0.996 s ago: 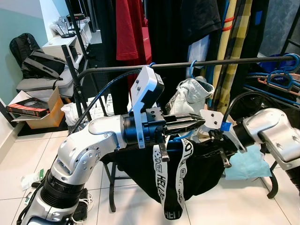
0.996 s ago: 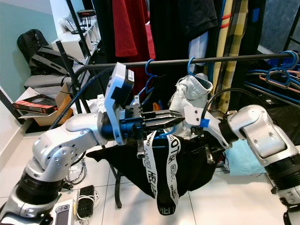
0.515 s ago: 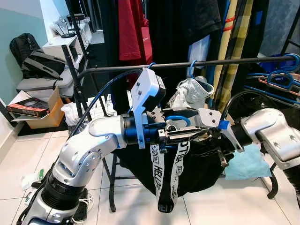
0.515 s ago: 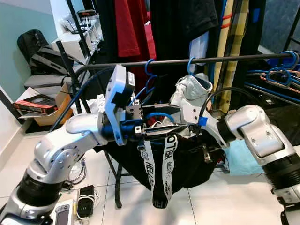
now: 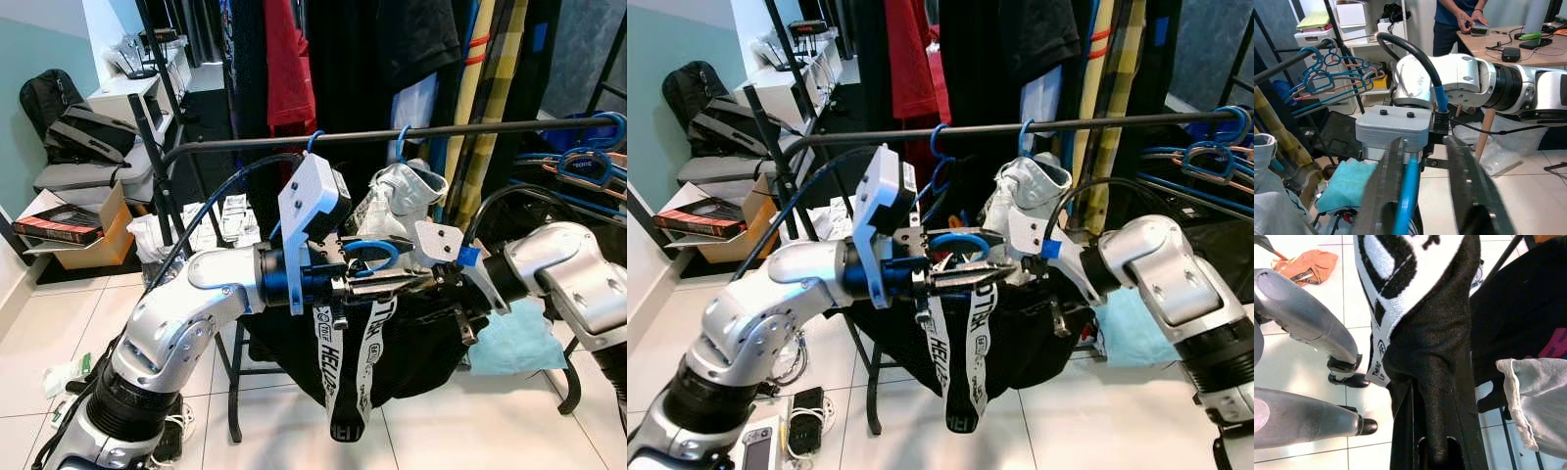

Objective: Hang hanger

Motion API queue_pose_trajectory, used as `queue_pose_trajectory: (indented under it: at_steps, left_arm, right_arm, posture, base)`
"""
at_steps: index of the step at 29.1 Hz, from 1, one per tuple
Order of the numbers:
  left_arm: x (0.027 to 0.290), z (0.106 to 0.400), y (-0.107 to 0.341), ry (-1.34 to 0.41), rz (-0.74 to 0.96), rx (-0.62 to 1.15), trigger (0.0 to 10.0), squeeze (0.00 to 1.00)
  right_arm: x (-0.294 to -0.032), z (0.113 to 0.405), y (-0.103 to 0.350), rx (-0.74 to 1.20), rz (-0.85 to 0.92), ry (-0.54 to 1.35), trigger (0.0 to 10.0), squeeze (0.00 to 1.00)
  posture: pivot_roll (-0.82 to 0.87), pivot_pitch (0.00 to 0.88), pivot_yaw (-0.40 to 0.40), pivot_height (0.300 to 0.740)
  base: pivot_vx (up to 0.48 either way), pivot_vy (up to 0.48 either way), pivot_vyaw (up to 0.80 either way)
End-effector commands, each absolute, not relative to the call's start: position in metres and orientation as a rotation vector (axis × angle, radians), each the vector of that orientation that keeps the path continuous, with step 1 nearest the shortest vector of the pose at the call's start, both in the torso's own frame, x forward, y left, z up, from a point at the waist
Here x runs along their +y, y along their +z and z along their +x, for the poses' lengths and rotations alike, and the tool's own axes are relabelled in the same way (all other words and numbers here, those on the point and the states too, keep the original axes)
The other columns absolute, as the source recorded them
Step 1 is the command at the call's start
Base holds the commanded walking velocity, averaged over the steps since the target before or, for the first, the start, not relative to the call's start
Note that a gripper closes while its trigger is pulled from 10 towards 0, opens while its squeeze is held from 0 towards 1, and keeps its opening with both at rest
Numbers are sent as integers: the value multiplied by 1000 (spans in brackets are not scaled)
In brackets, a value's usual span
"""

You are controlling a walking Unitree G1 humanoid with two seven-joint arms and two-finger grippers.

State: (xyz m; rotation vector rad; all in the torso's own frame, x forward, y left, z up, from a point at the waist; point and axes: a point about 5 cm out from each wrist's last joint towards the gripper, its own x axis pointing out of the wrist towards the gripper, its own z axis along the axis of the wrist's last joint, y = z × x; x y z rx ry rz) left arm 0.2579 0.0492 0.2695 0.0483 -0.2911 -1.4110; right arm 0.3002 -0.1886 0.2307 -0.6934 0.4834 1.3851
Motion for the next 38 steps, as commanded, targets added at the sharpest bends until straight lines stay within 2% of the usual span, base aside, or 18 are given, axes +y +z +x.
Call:
queue_pose_trajectory:
  at_steps: [1, 18, 19, 22, 23, 25, 26, 29, 30, 32, 34, 38]
  left_arm:
    - [53, 260, 268, -1398, 68, -285, 0, 0]
    - [57, 266, 274, -1357, 57, -323, 0, 0]
    - [58, 267, 277, -1345, 48, -332, 0, 0]
    - [58, 267, 277, -1345, 48, -332, 0, 0]
    - [58, 270, 279, -1327, 37, -341, 0, 0]
    - [58, 270, 279, -1327, 37, -341, 0, 0]
    - [59, 273, 280, -1298, 30, -345, 118, 0]
    - [60, 277, 281, -1269, 24, -344, 39, 0]
    - [64, 286, 279, -1197, 16, -330, 196, 0]
    - [64, 286, 279, -1197, 16, -330, 196, 0]
    - [66, 295, 278, -1124, 9, -320, 0, 0]
    - [66, 298, 277, -1092, 6, -318, 0, 0]
  right_arm:
    - [-185, 300, 238, 448, -702, 1392, 10000, 0]
    - [-185, 301, 238, 435, -701, 1381, 10000, 0]
    - [-185, 305, 240, 398, -690, 1348, 10000, 424]
    - [-185, 305, 240, 398, -690, 1348, 10000, 424]
    - [-185, 312, 246, 332, -671, 1288, 10000, 1000]
    - [-185, 312, 246, 332, -671, 1288, 10000, 1000]
    - [-190, 319, 253, 266, -641, 1210, 10000, 1000]
    - [-199, 322, 261, 216, -610, 1144, 10000, 1000]
    - [-224, 321, 276, 141, -558, 1008, 10000, 1000]
    - [-224, 321, 276, 141, -558, 1008, 10000, 1000]
    - [-244, 319, 291, 61, -505, 892, 10000, 1000]
    - [-250, 317, 297, 22, -476, 851, 10000, 1000]
  posture:
    - [-89, 0, 57, 740]
    - [-90, 0, 58, 740]
    - [-91, 0, 62, 740]
    - [-91, 0, 62, 740]
    - [-93, 0, 66, 740]
    - [-93, 0, 66, 740]
    - [-94, 0, 70, 740]
    - [-95, 0, 72, 740]
    - [-98, 0, 74, 740]
    - [-98, 0, 74, 740]
    - [-104, 0, 76, 740]
    - [-104, 0, 76, 740]
  base:
    - [0, 0, 0]
    - [0, 0, 0]
    - [0, 0, 0]
    - [0, 0, 0]
    - [0, 0, 0]
    - [0, 0, 0]
    - [0, 0, 0]
    - [0, 0, 0]
    - [0, 0, 0]
    - [0, 0, 0]
    - [0, 0, 0]
    - [0, 0, 0]
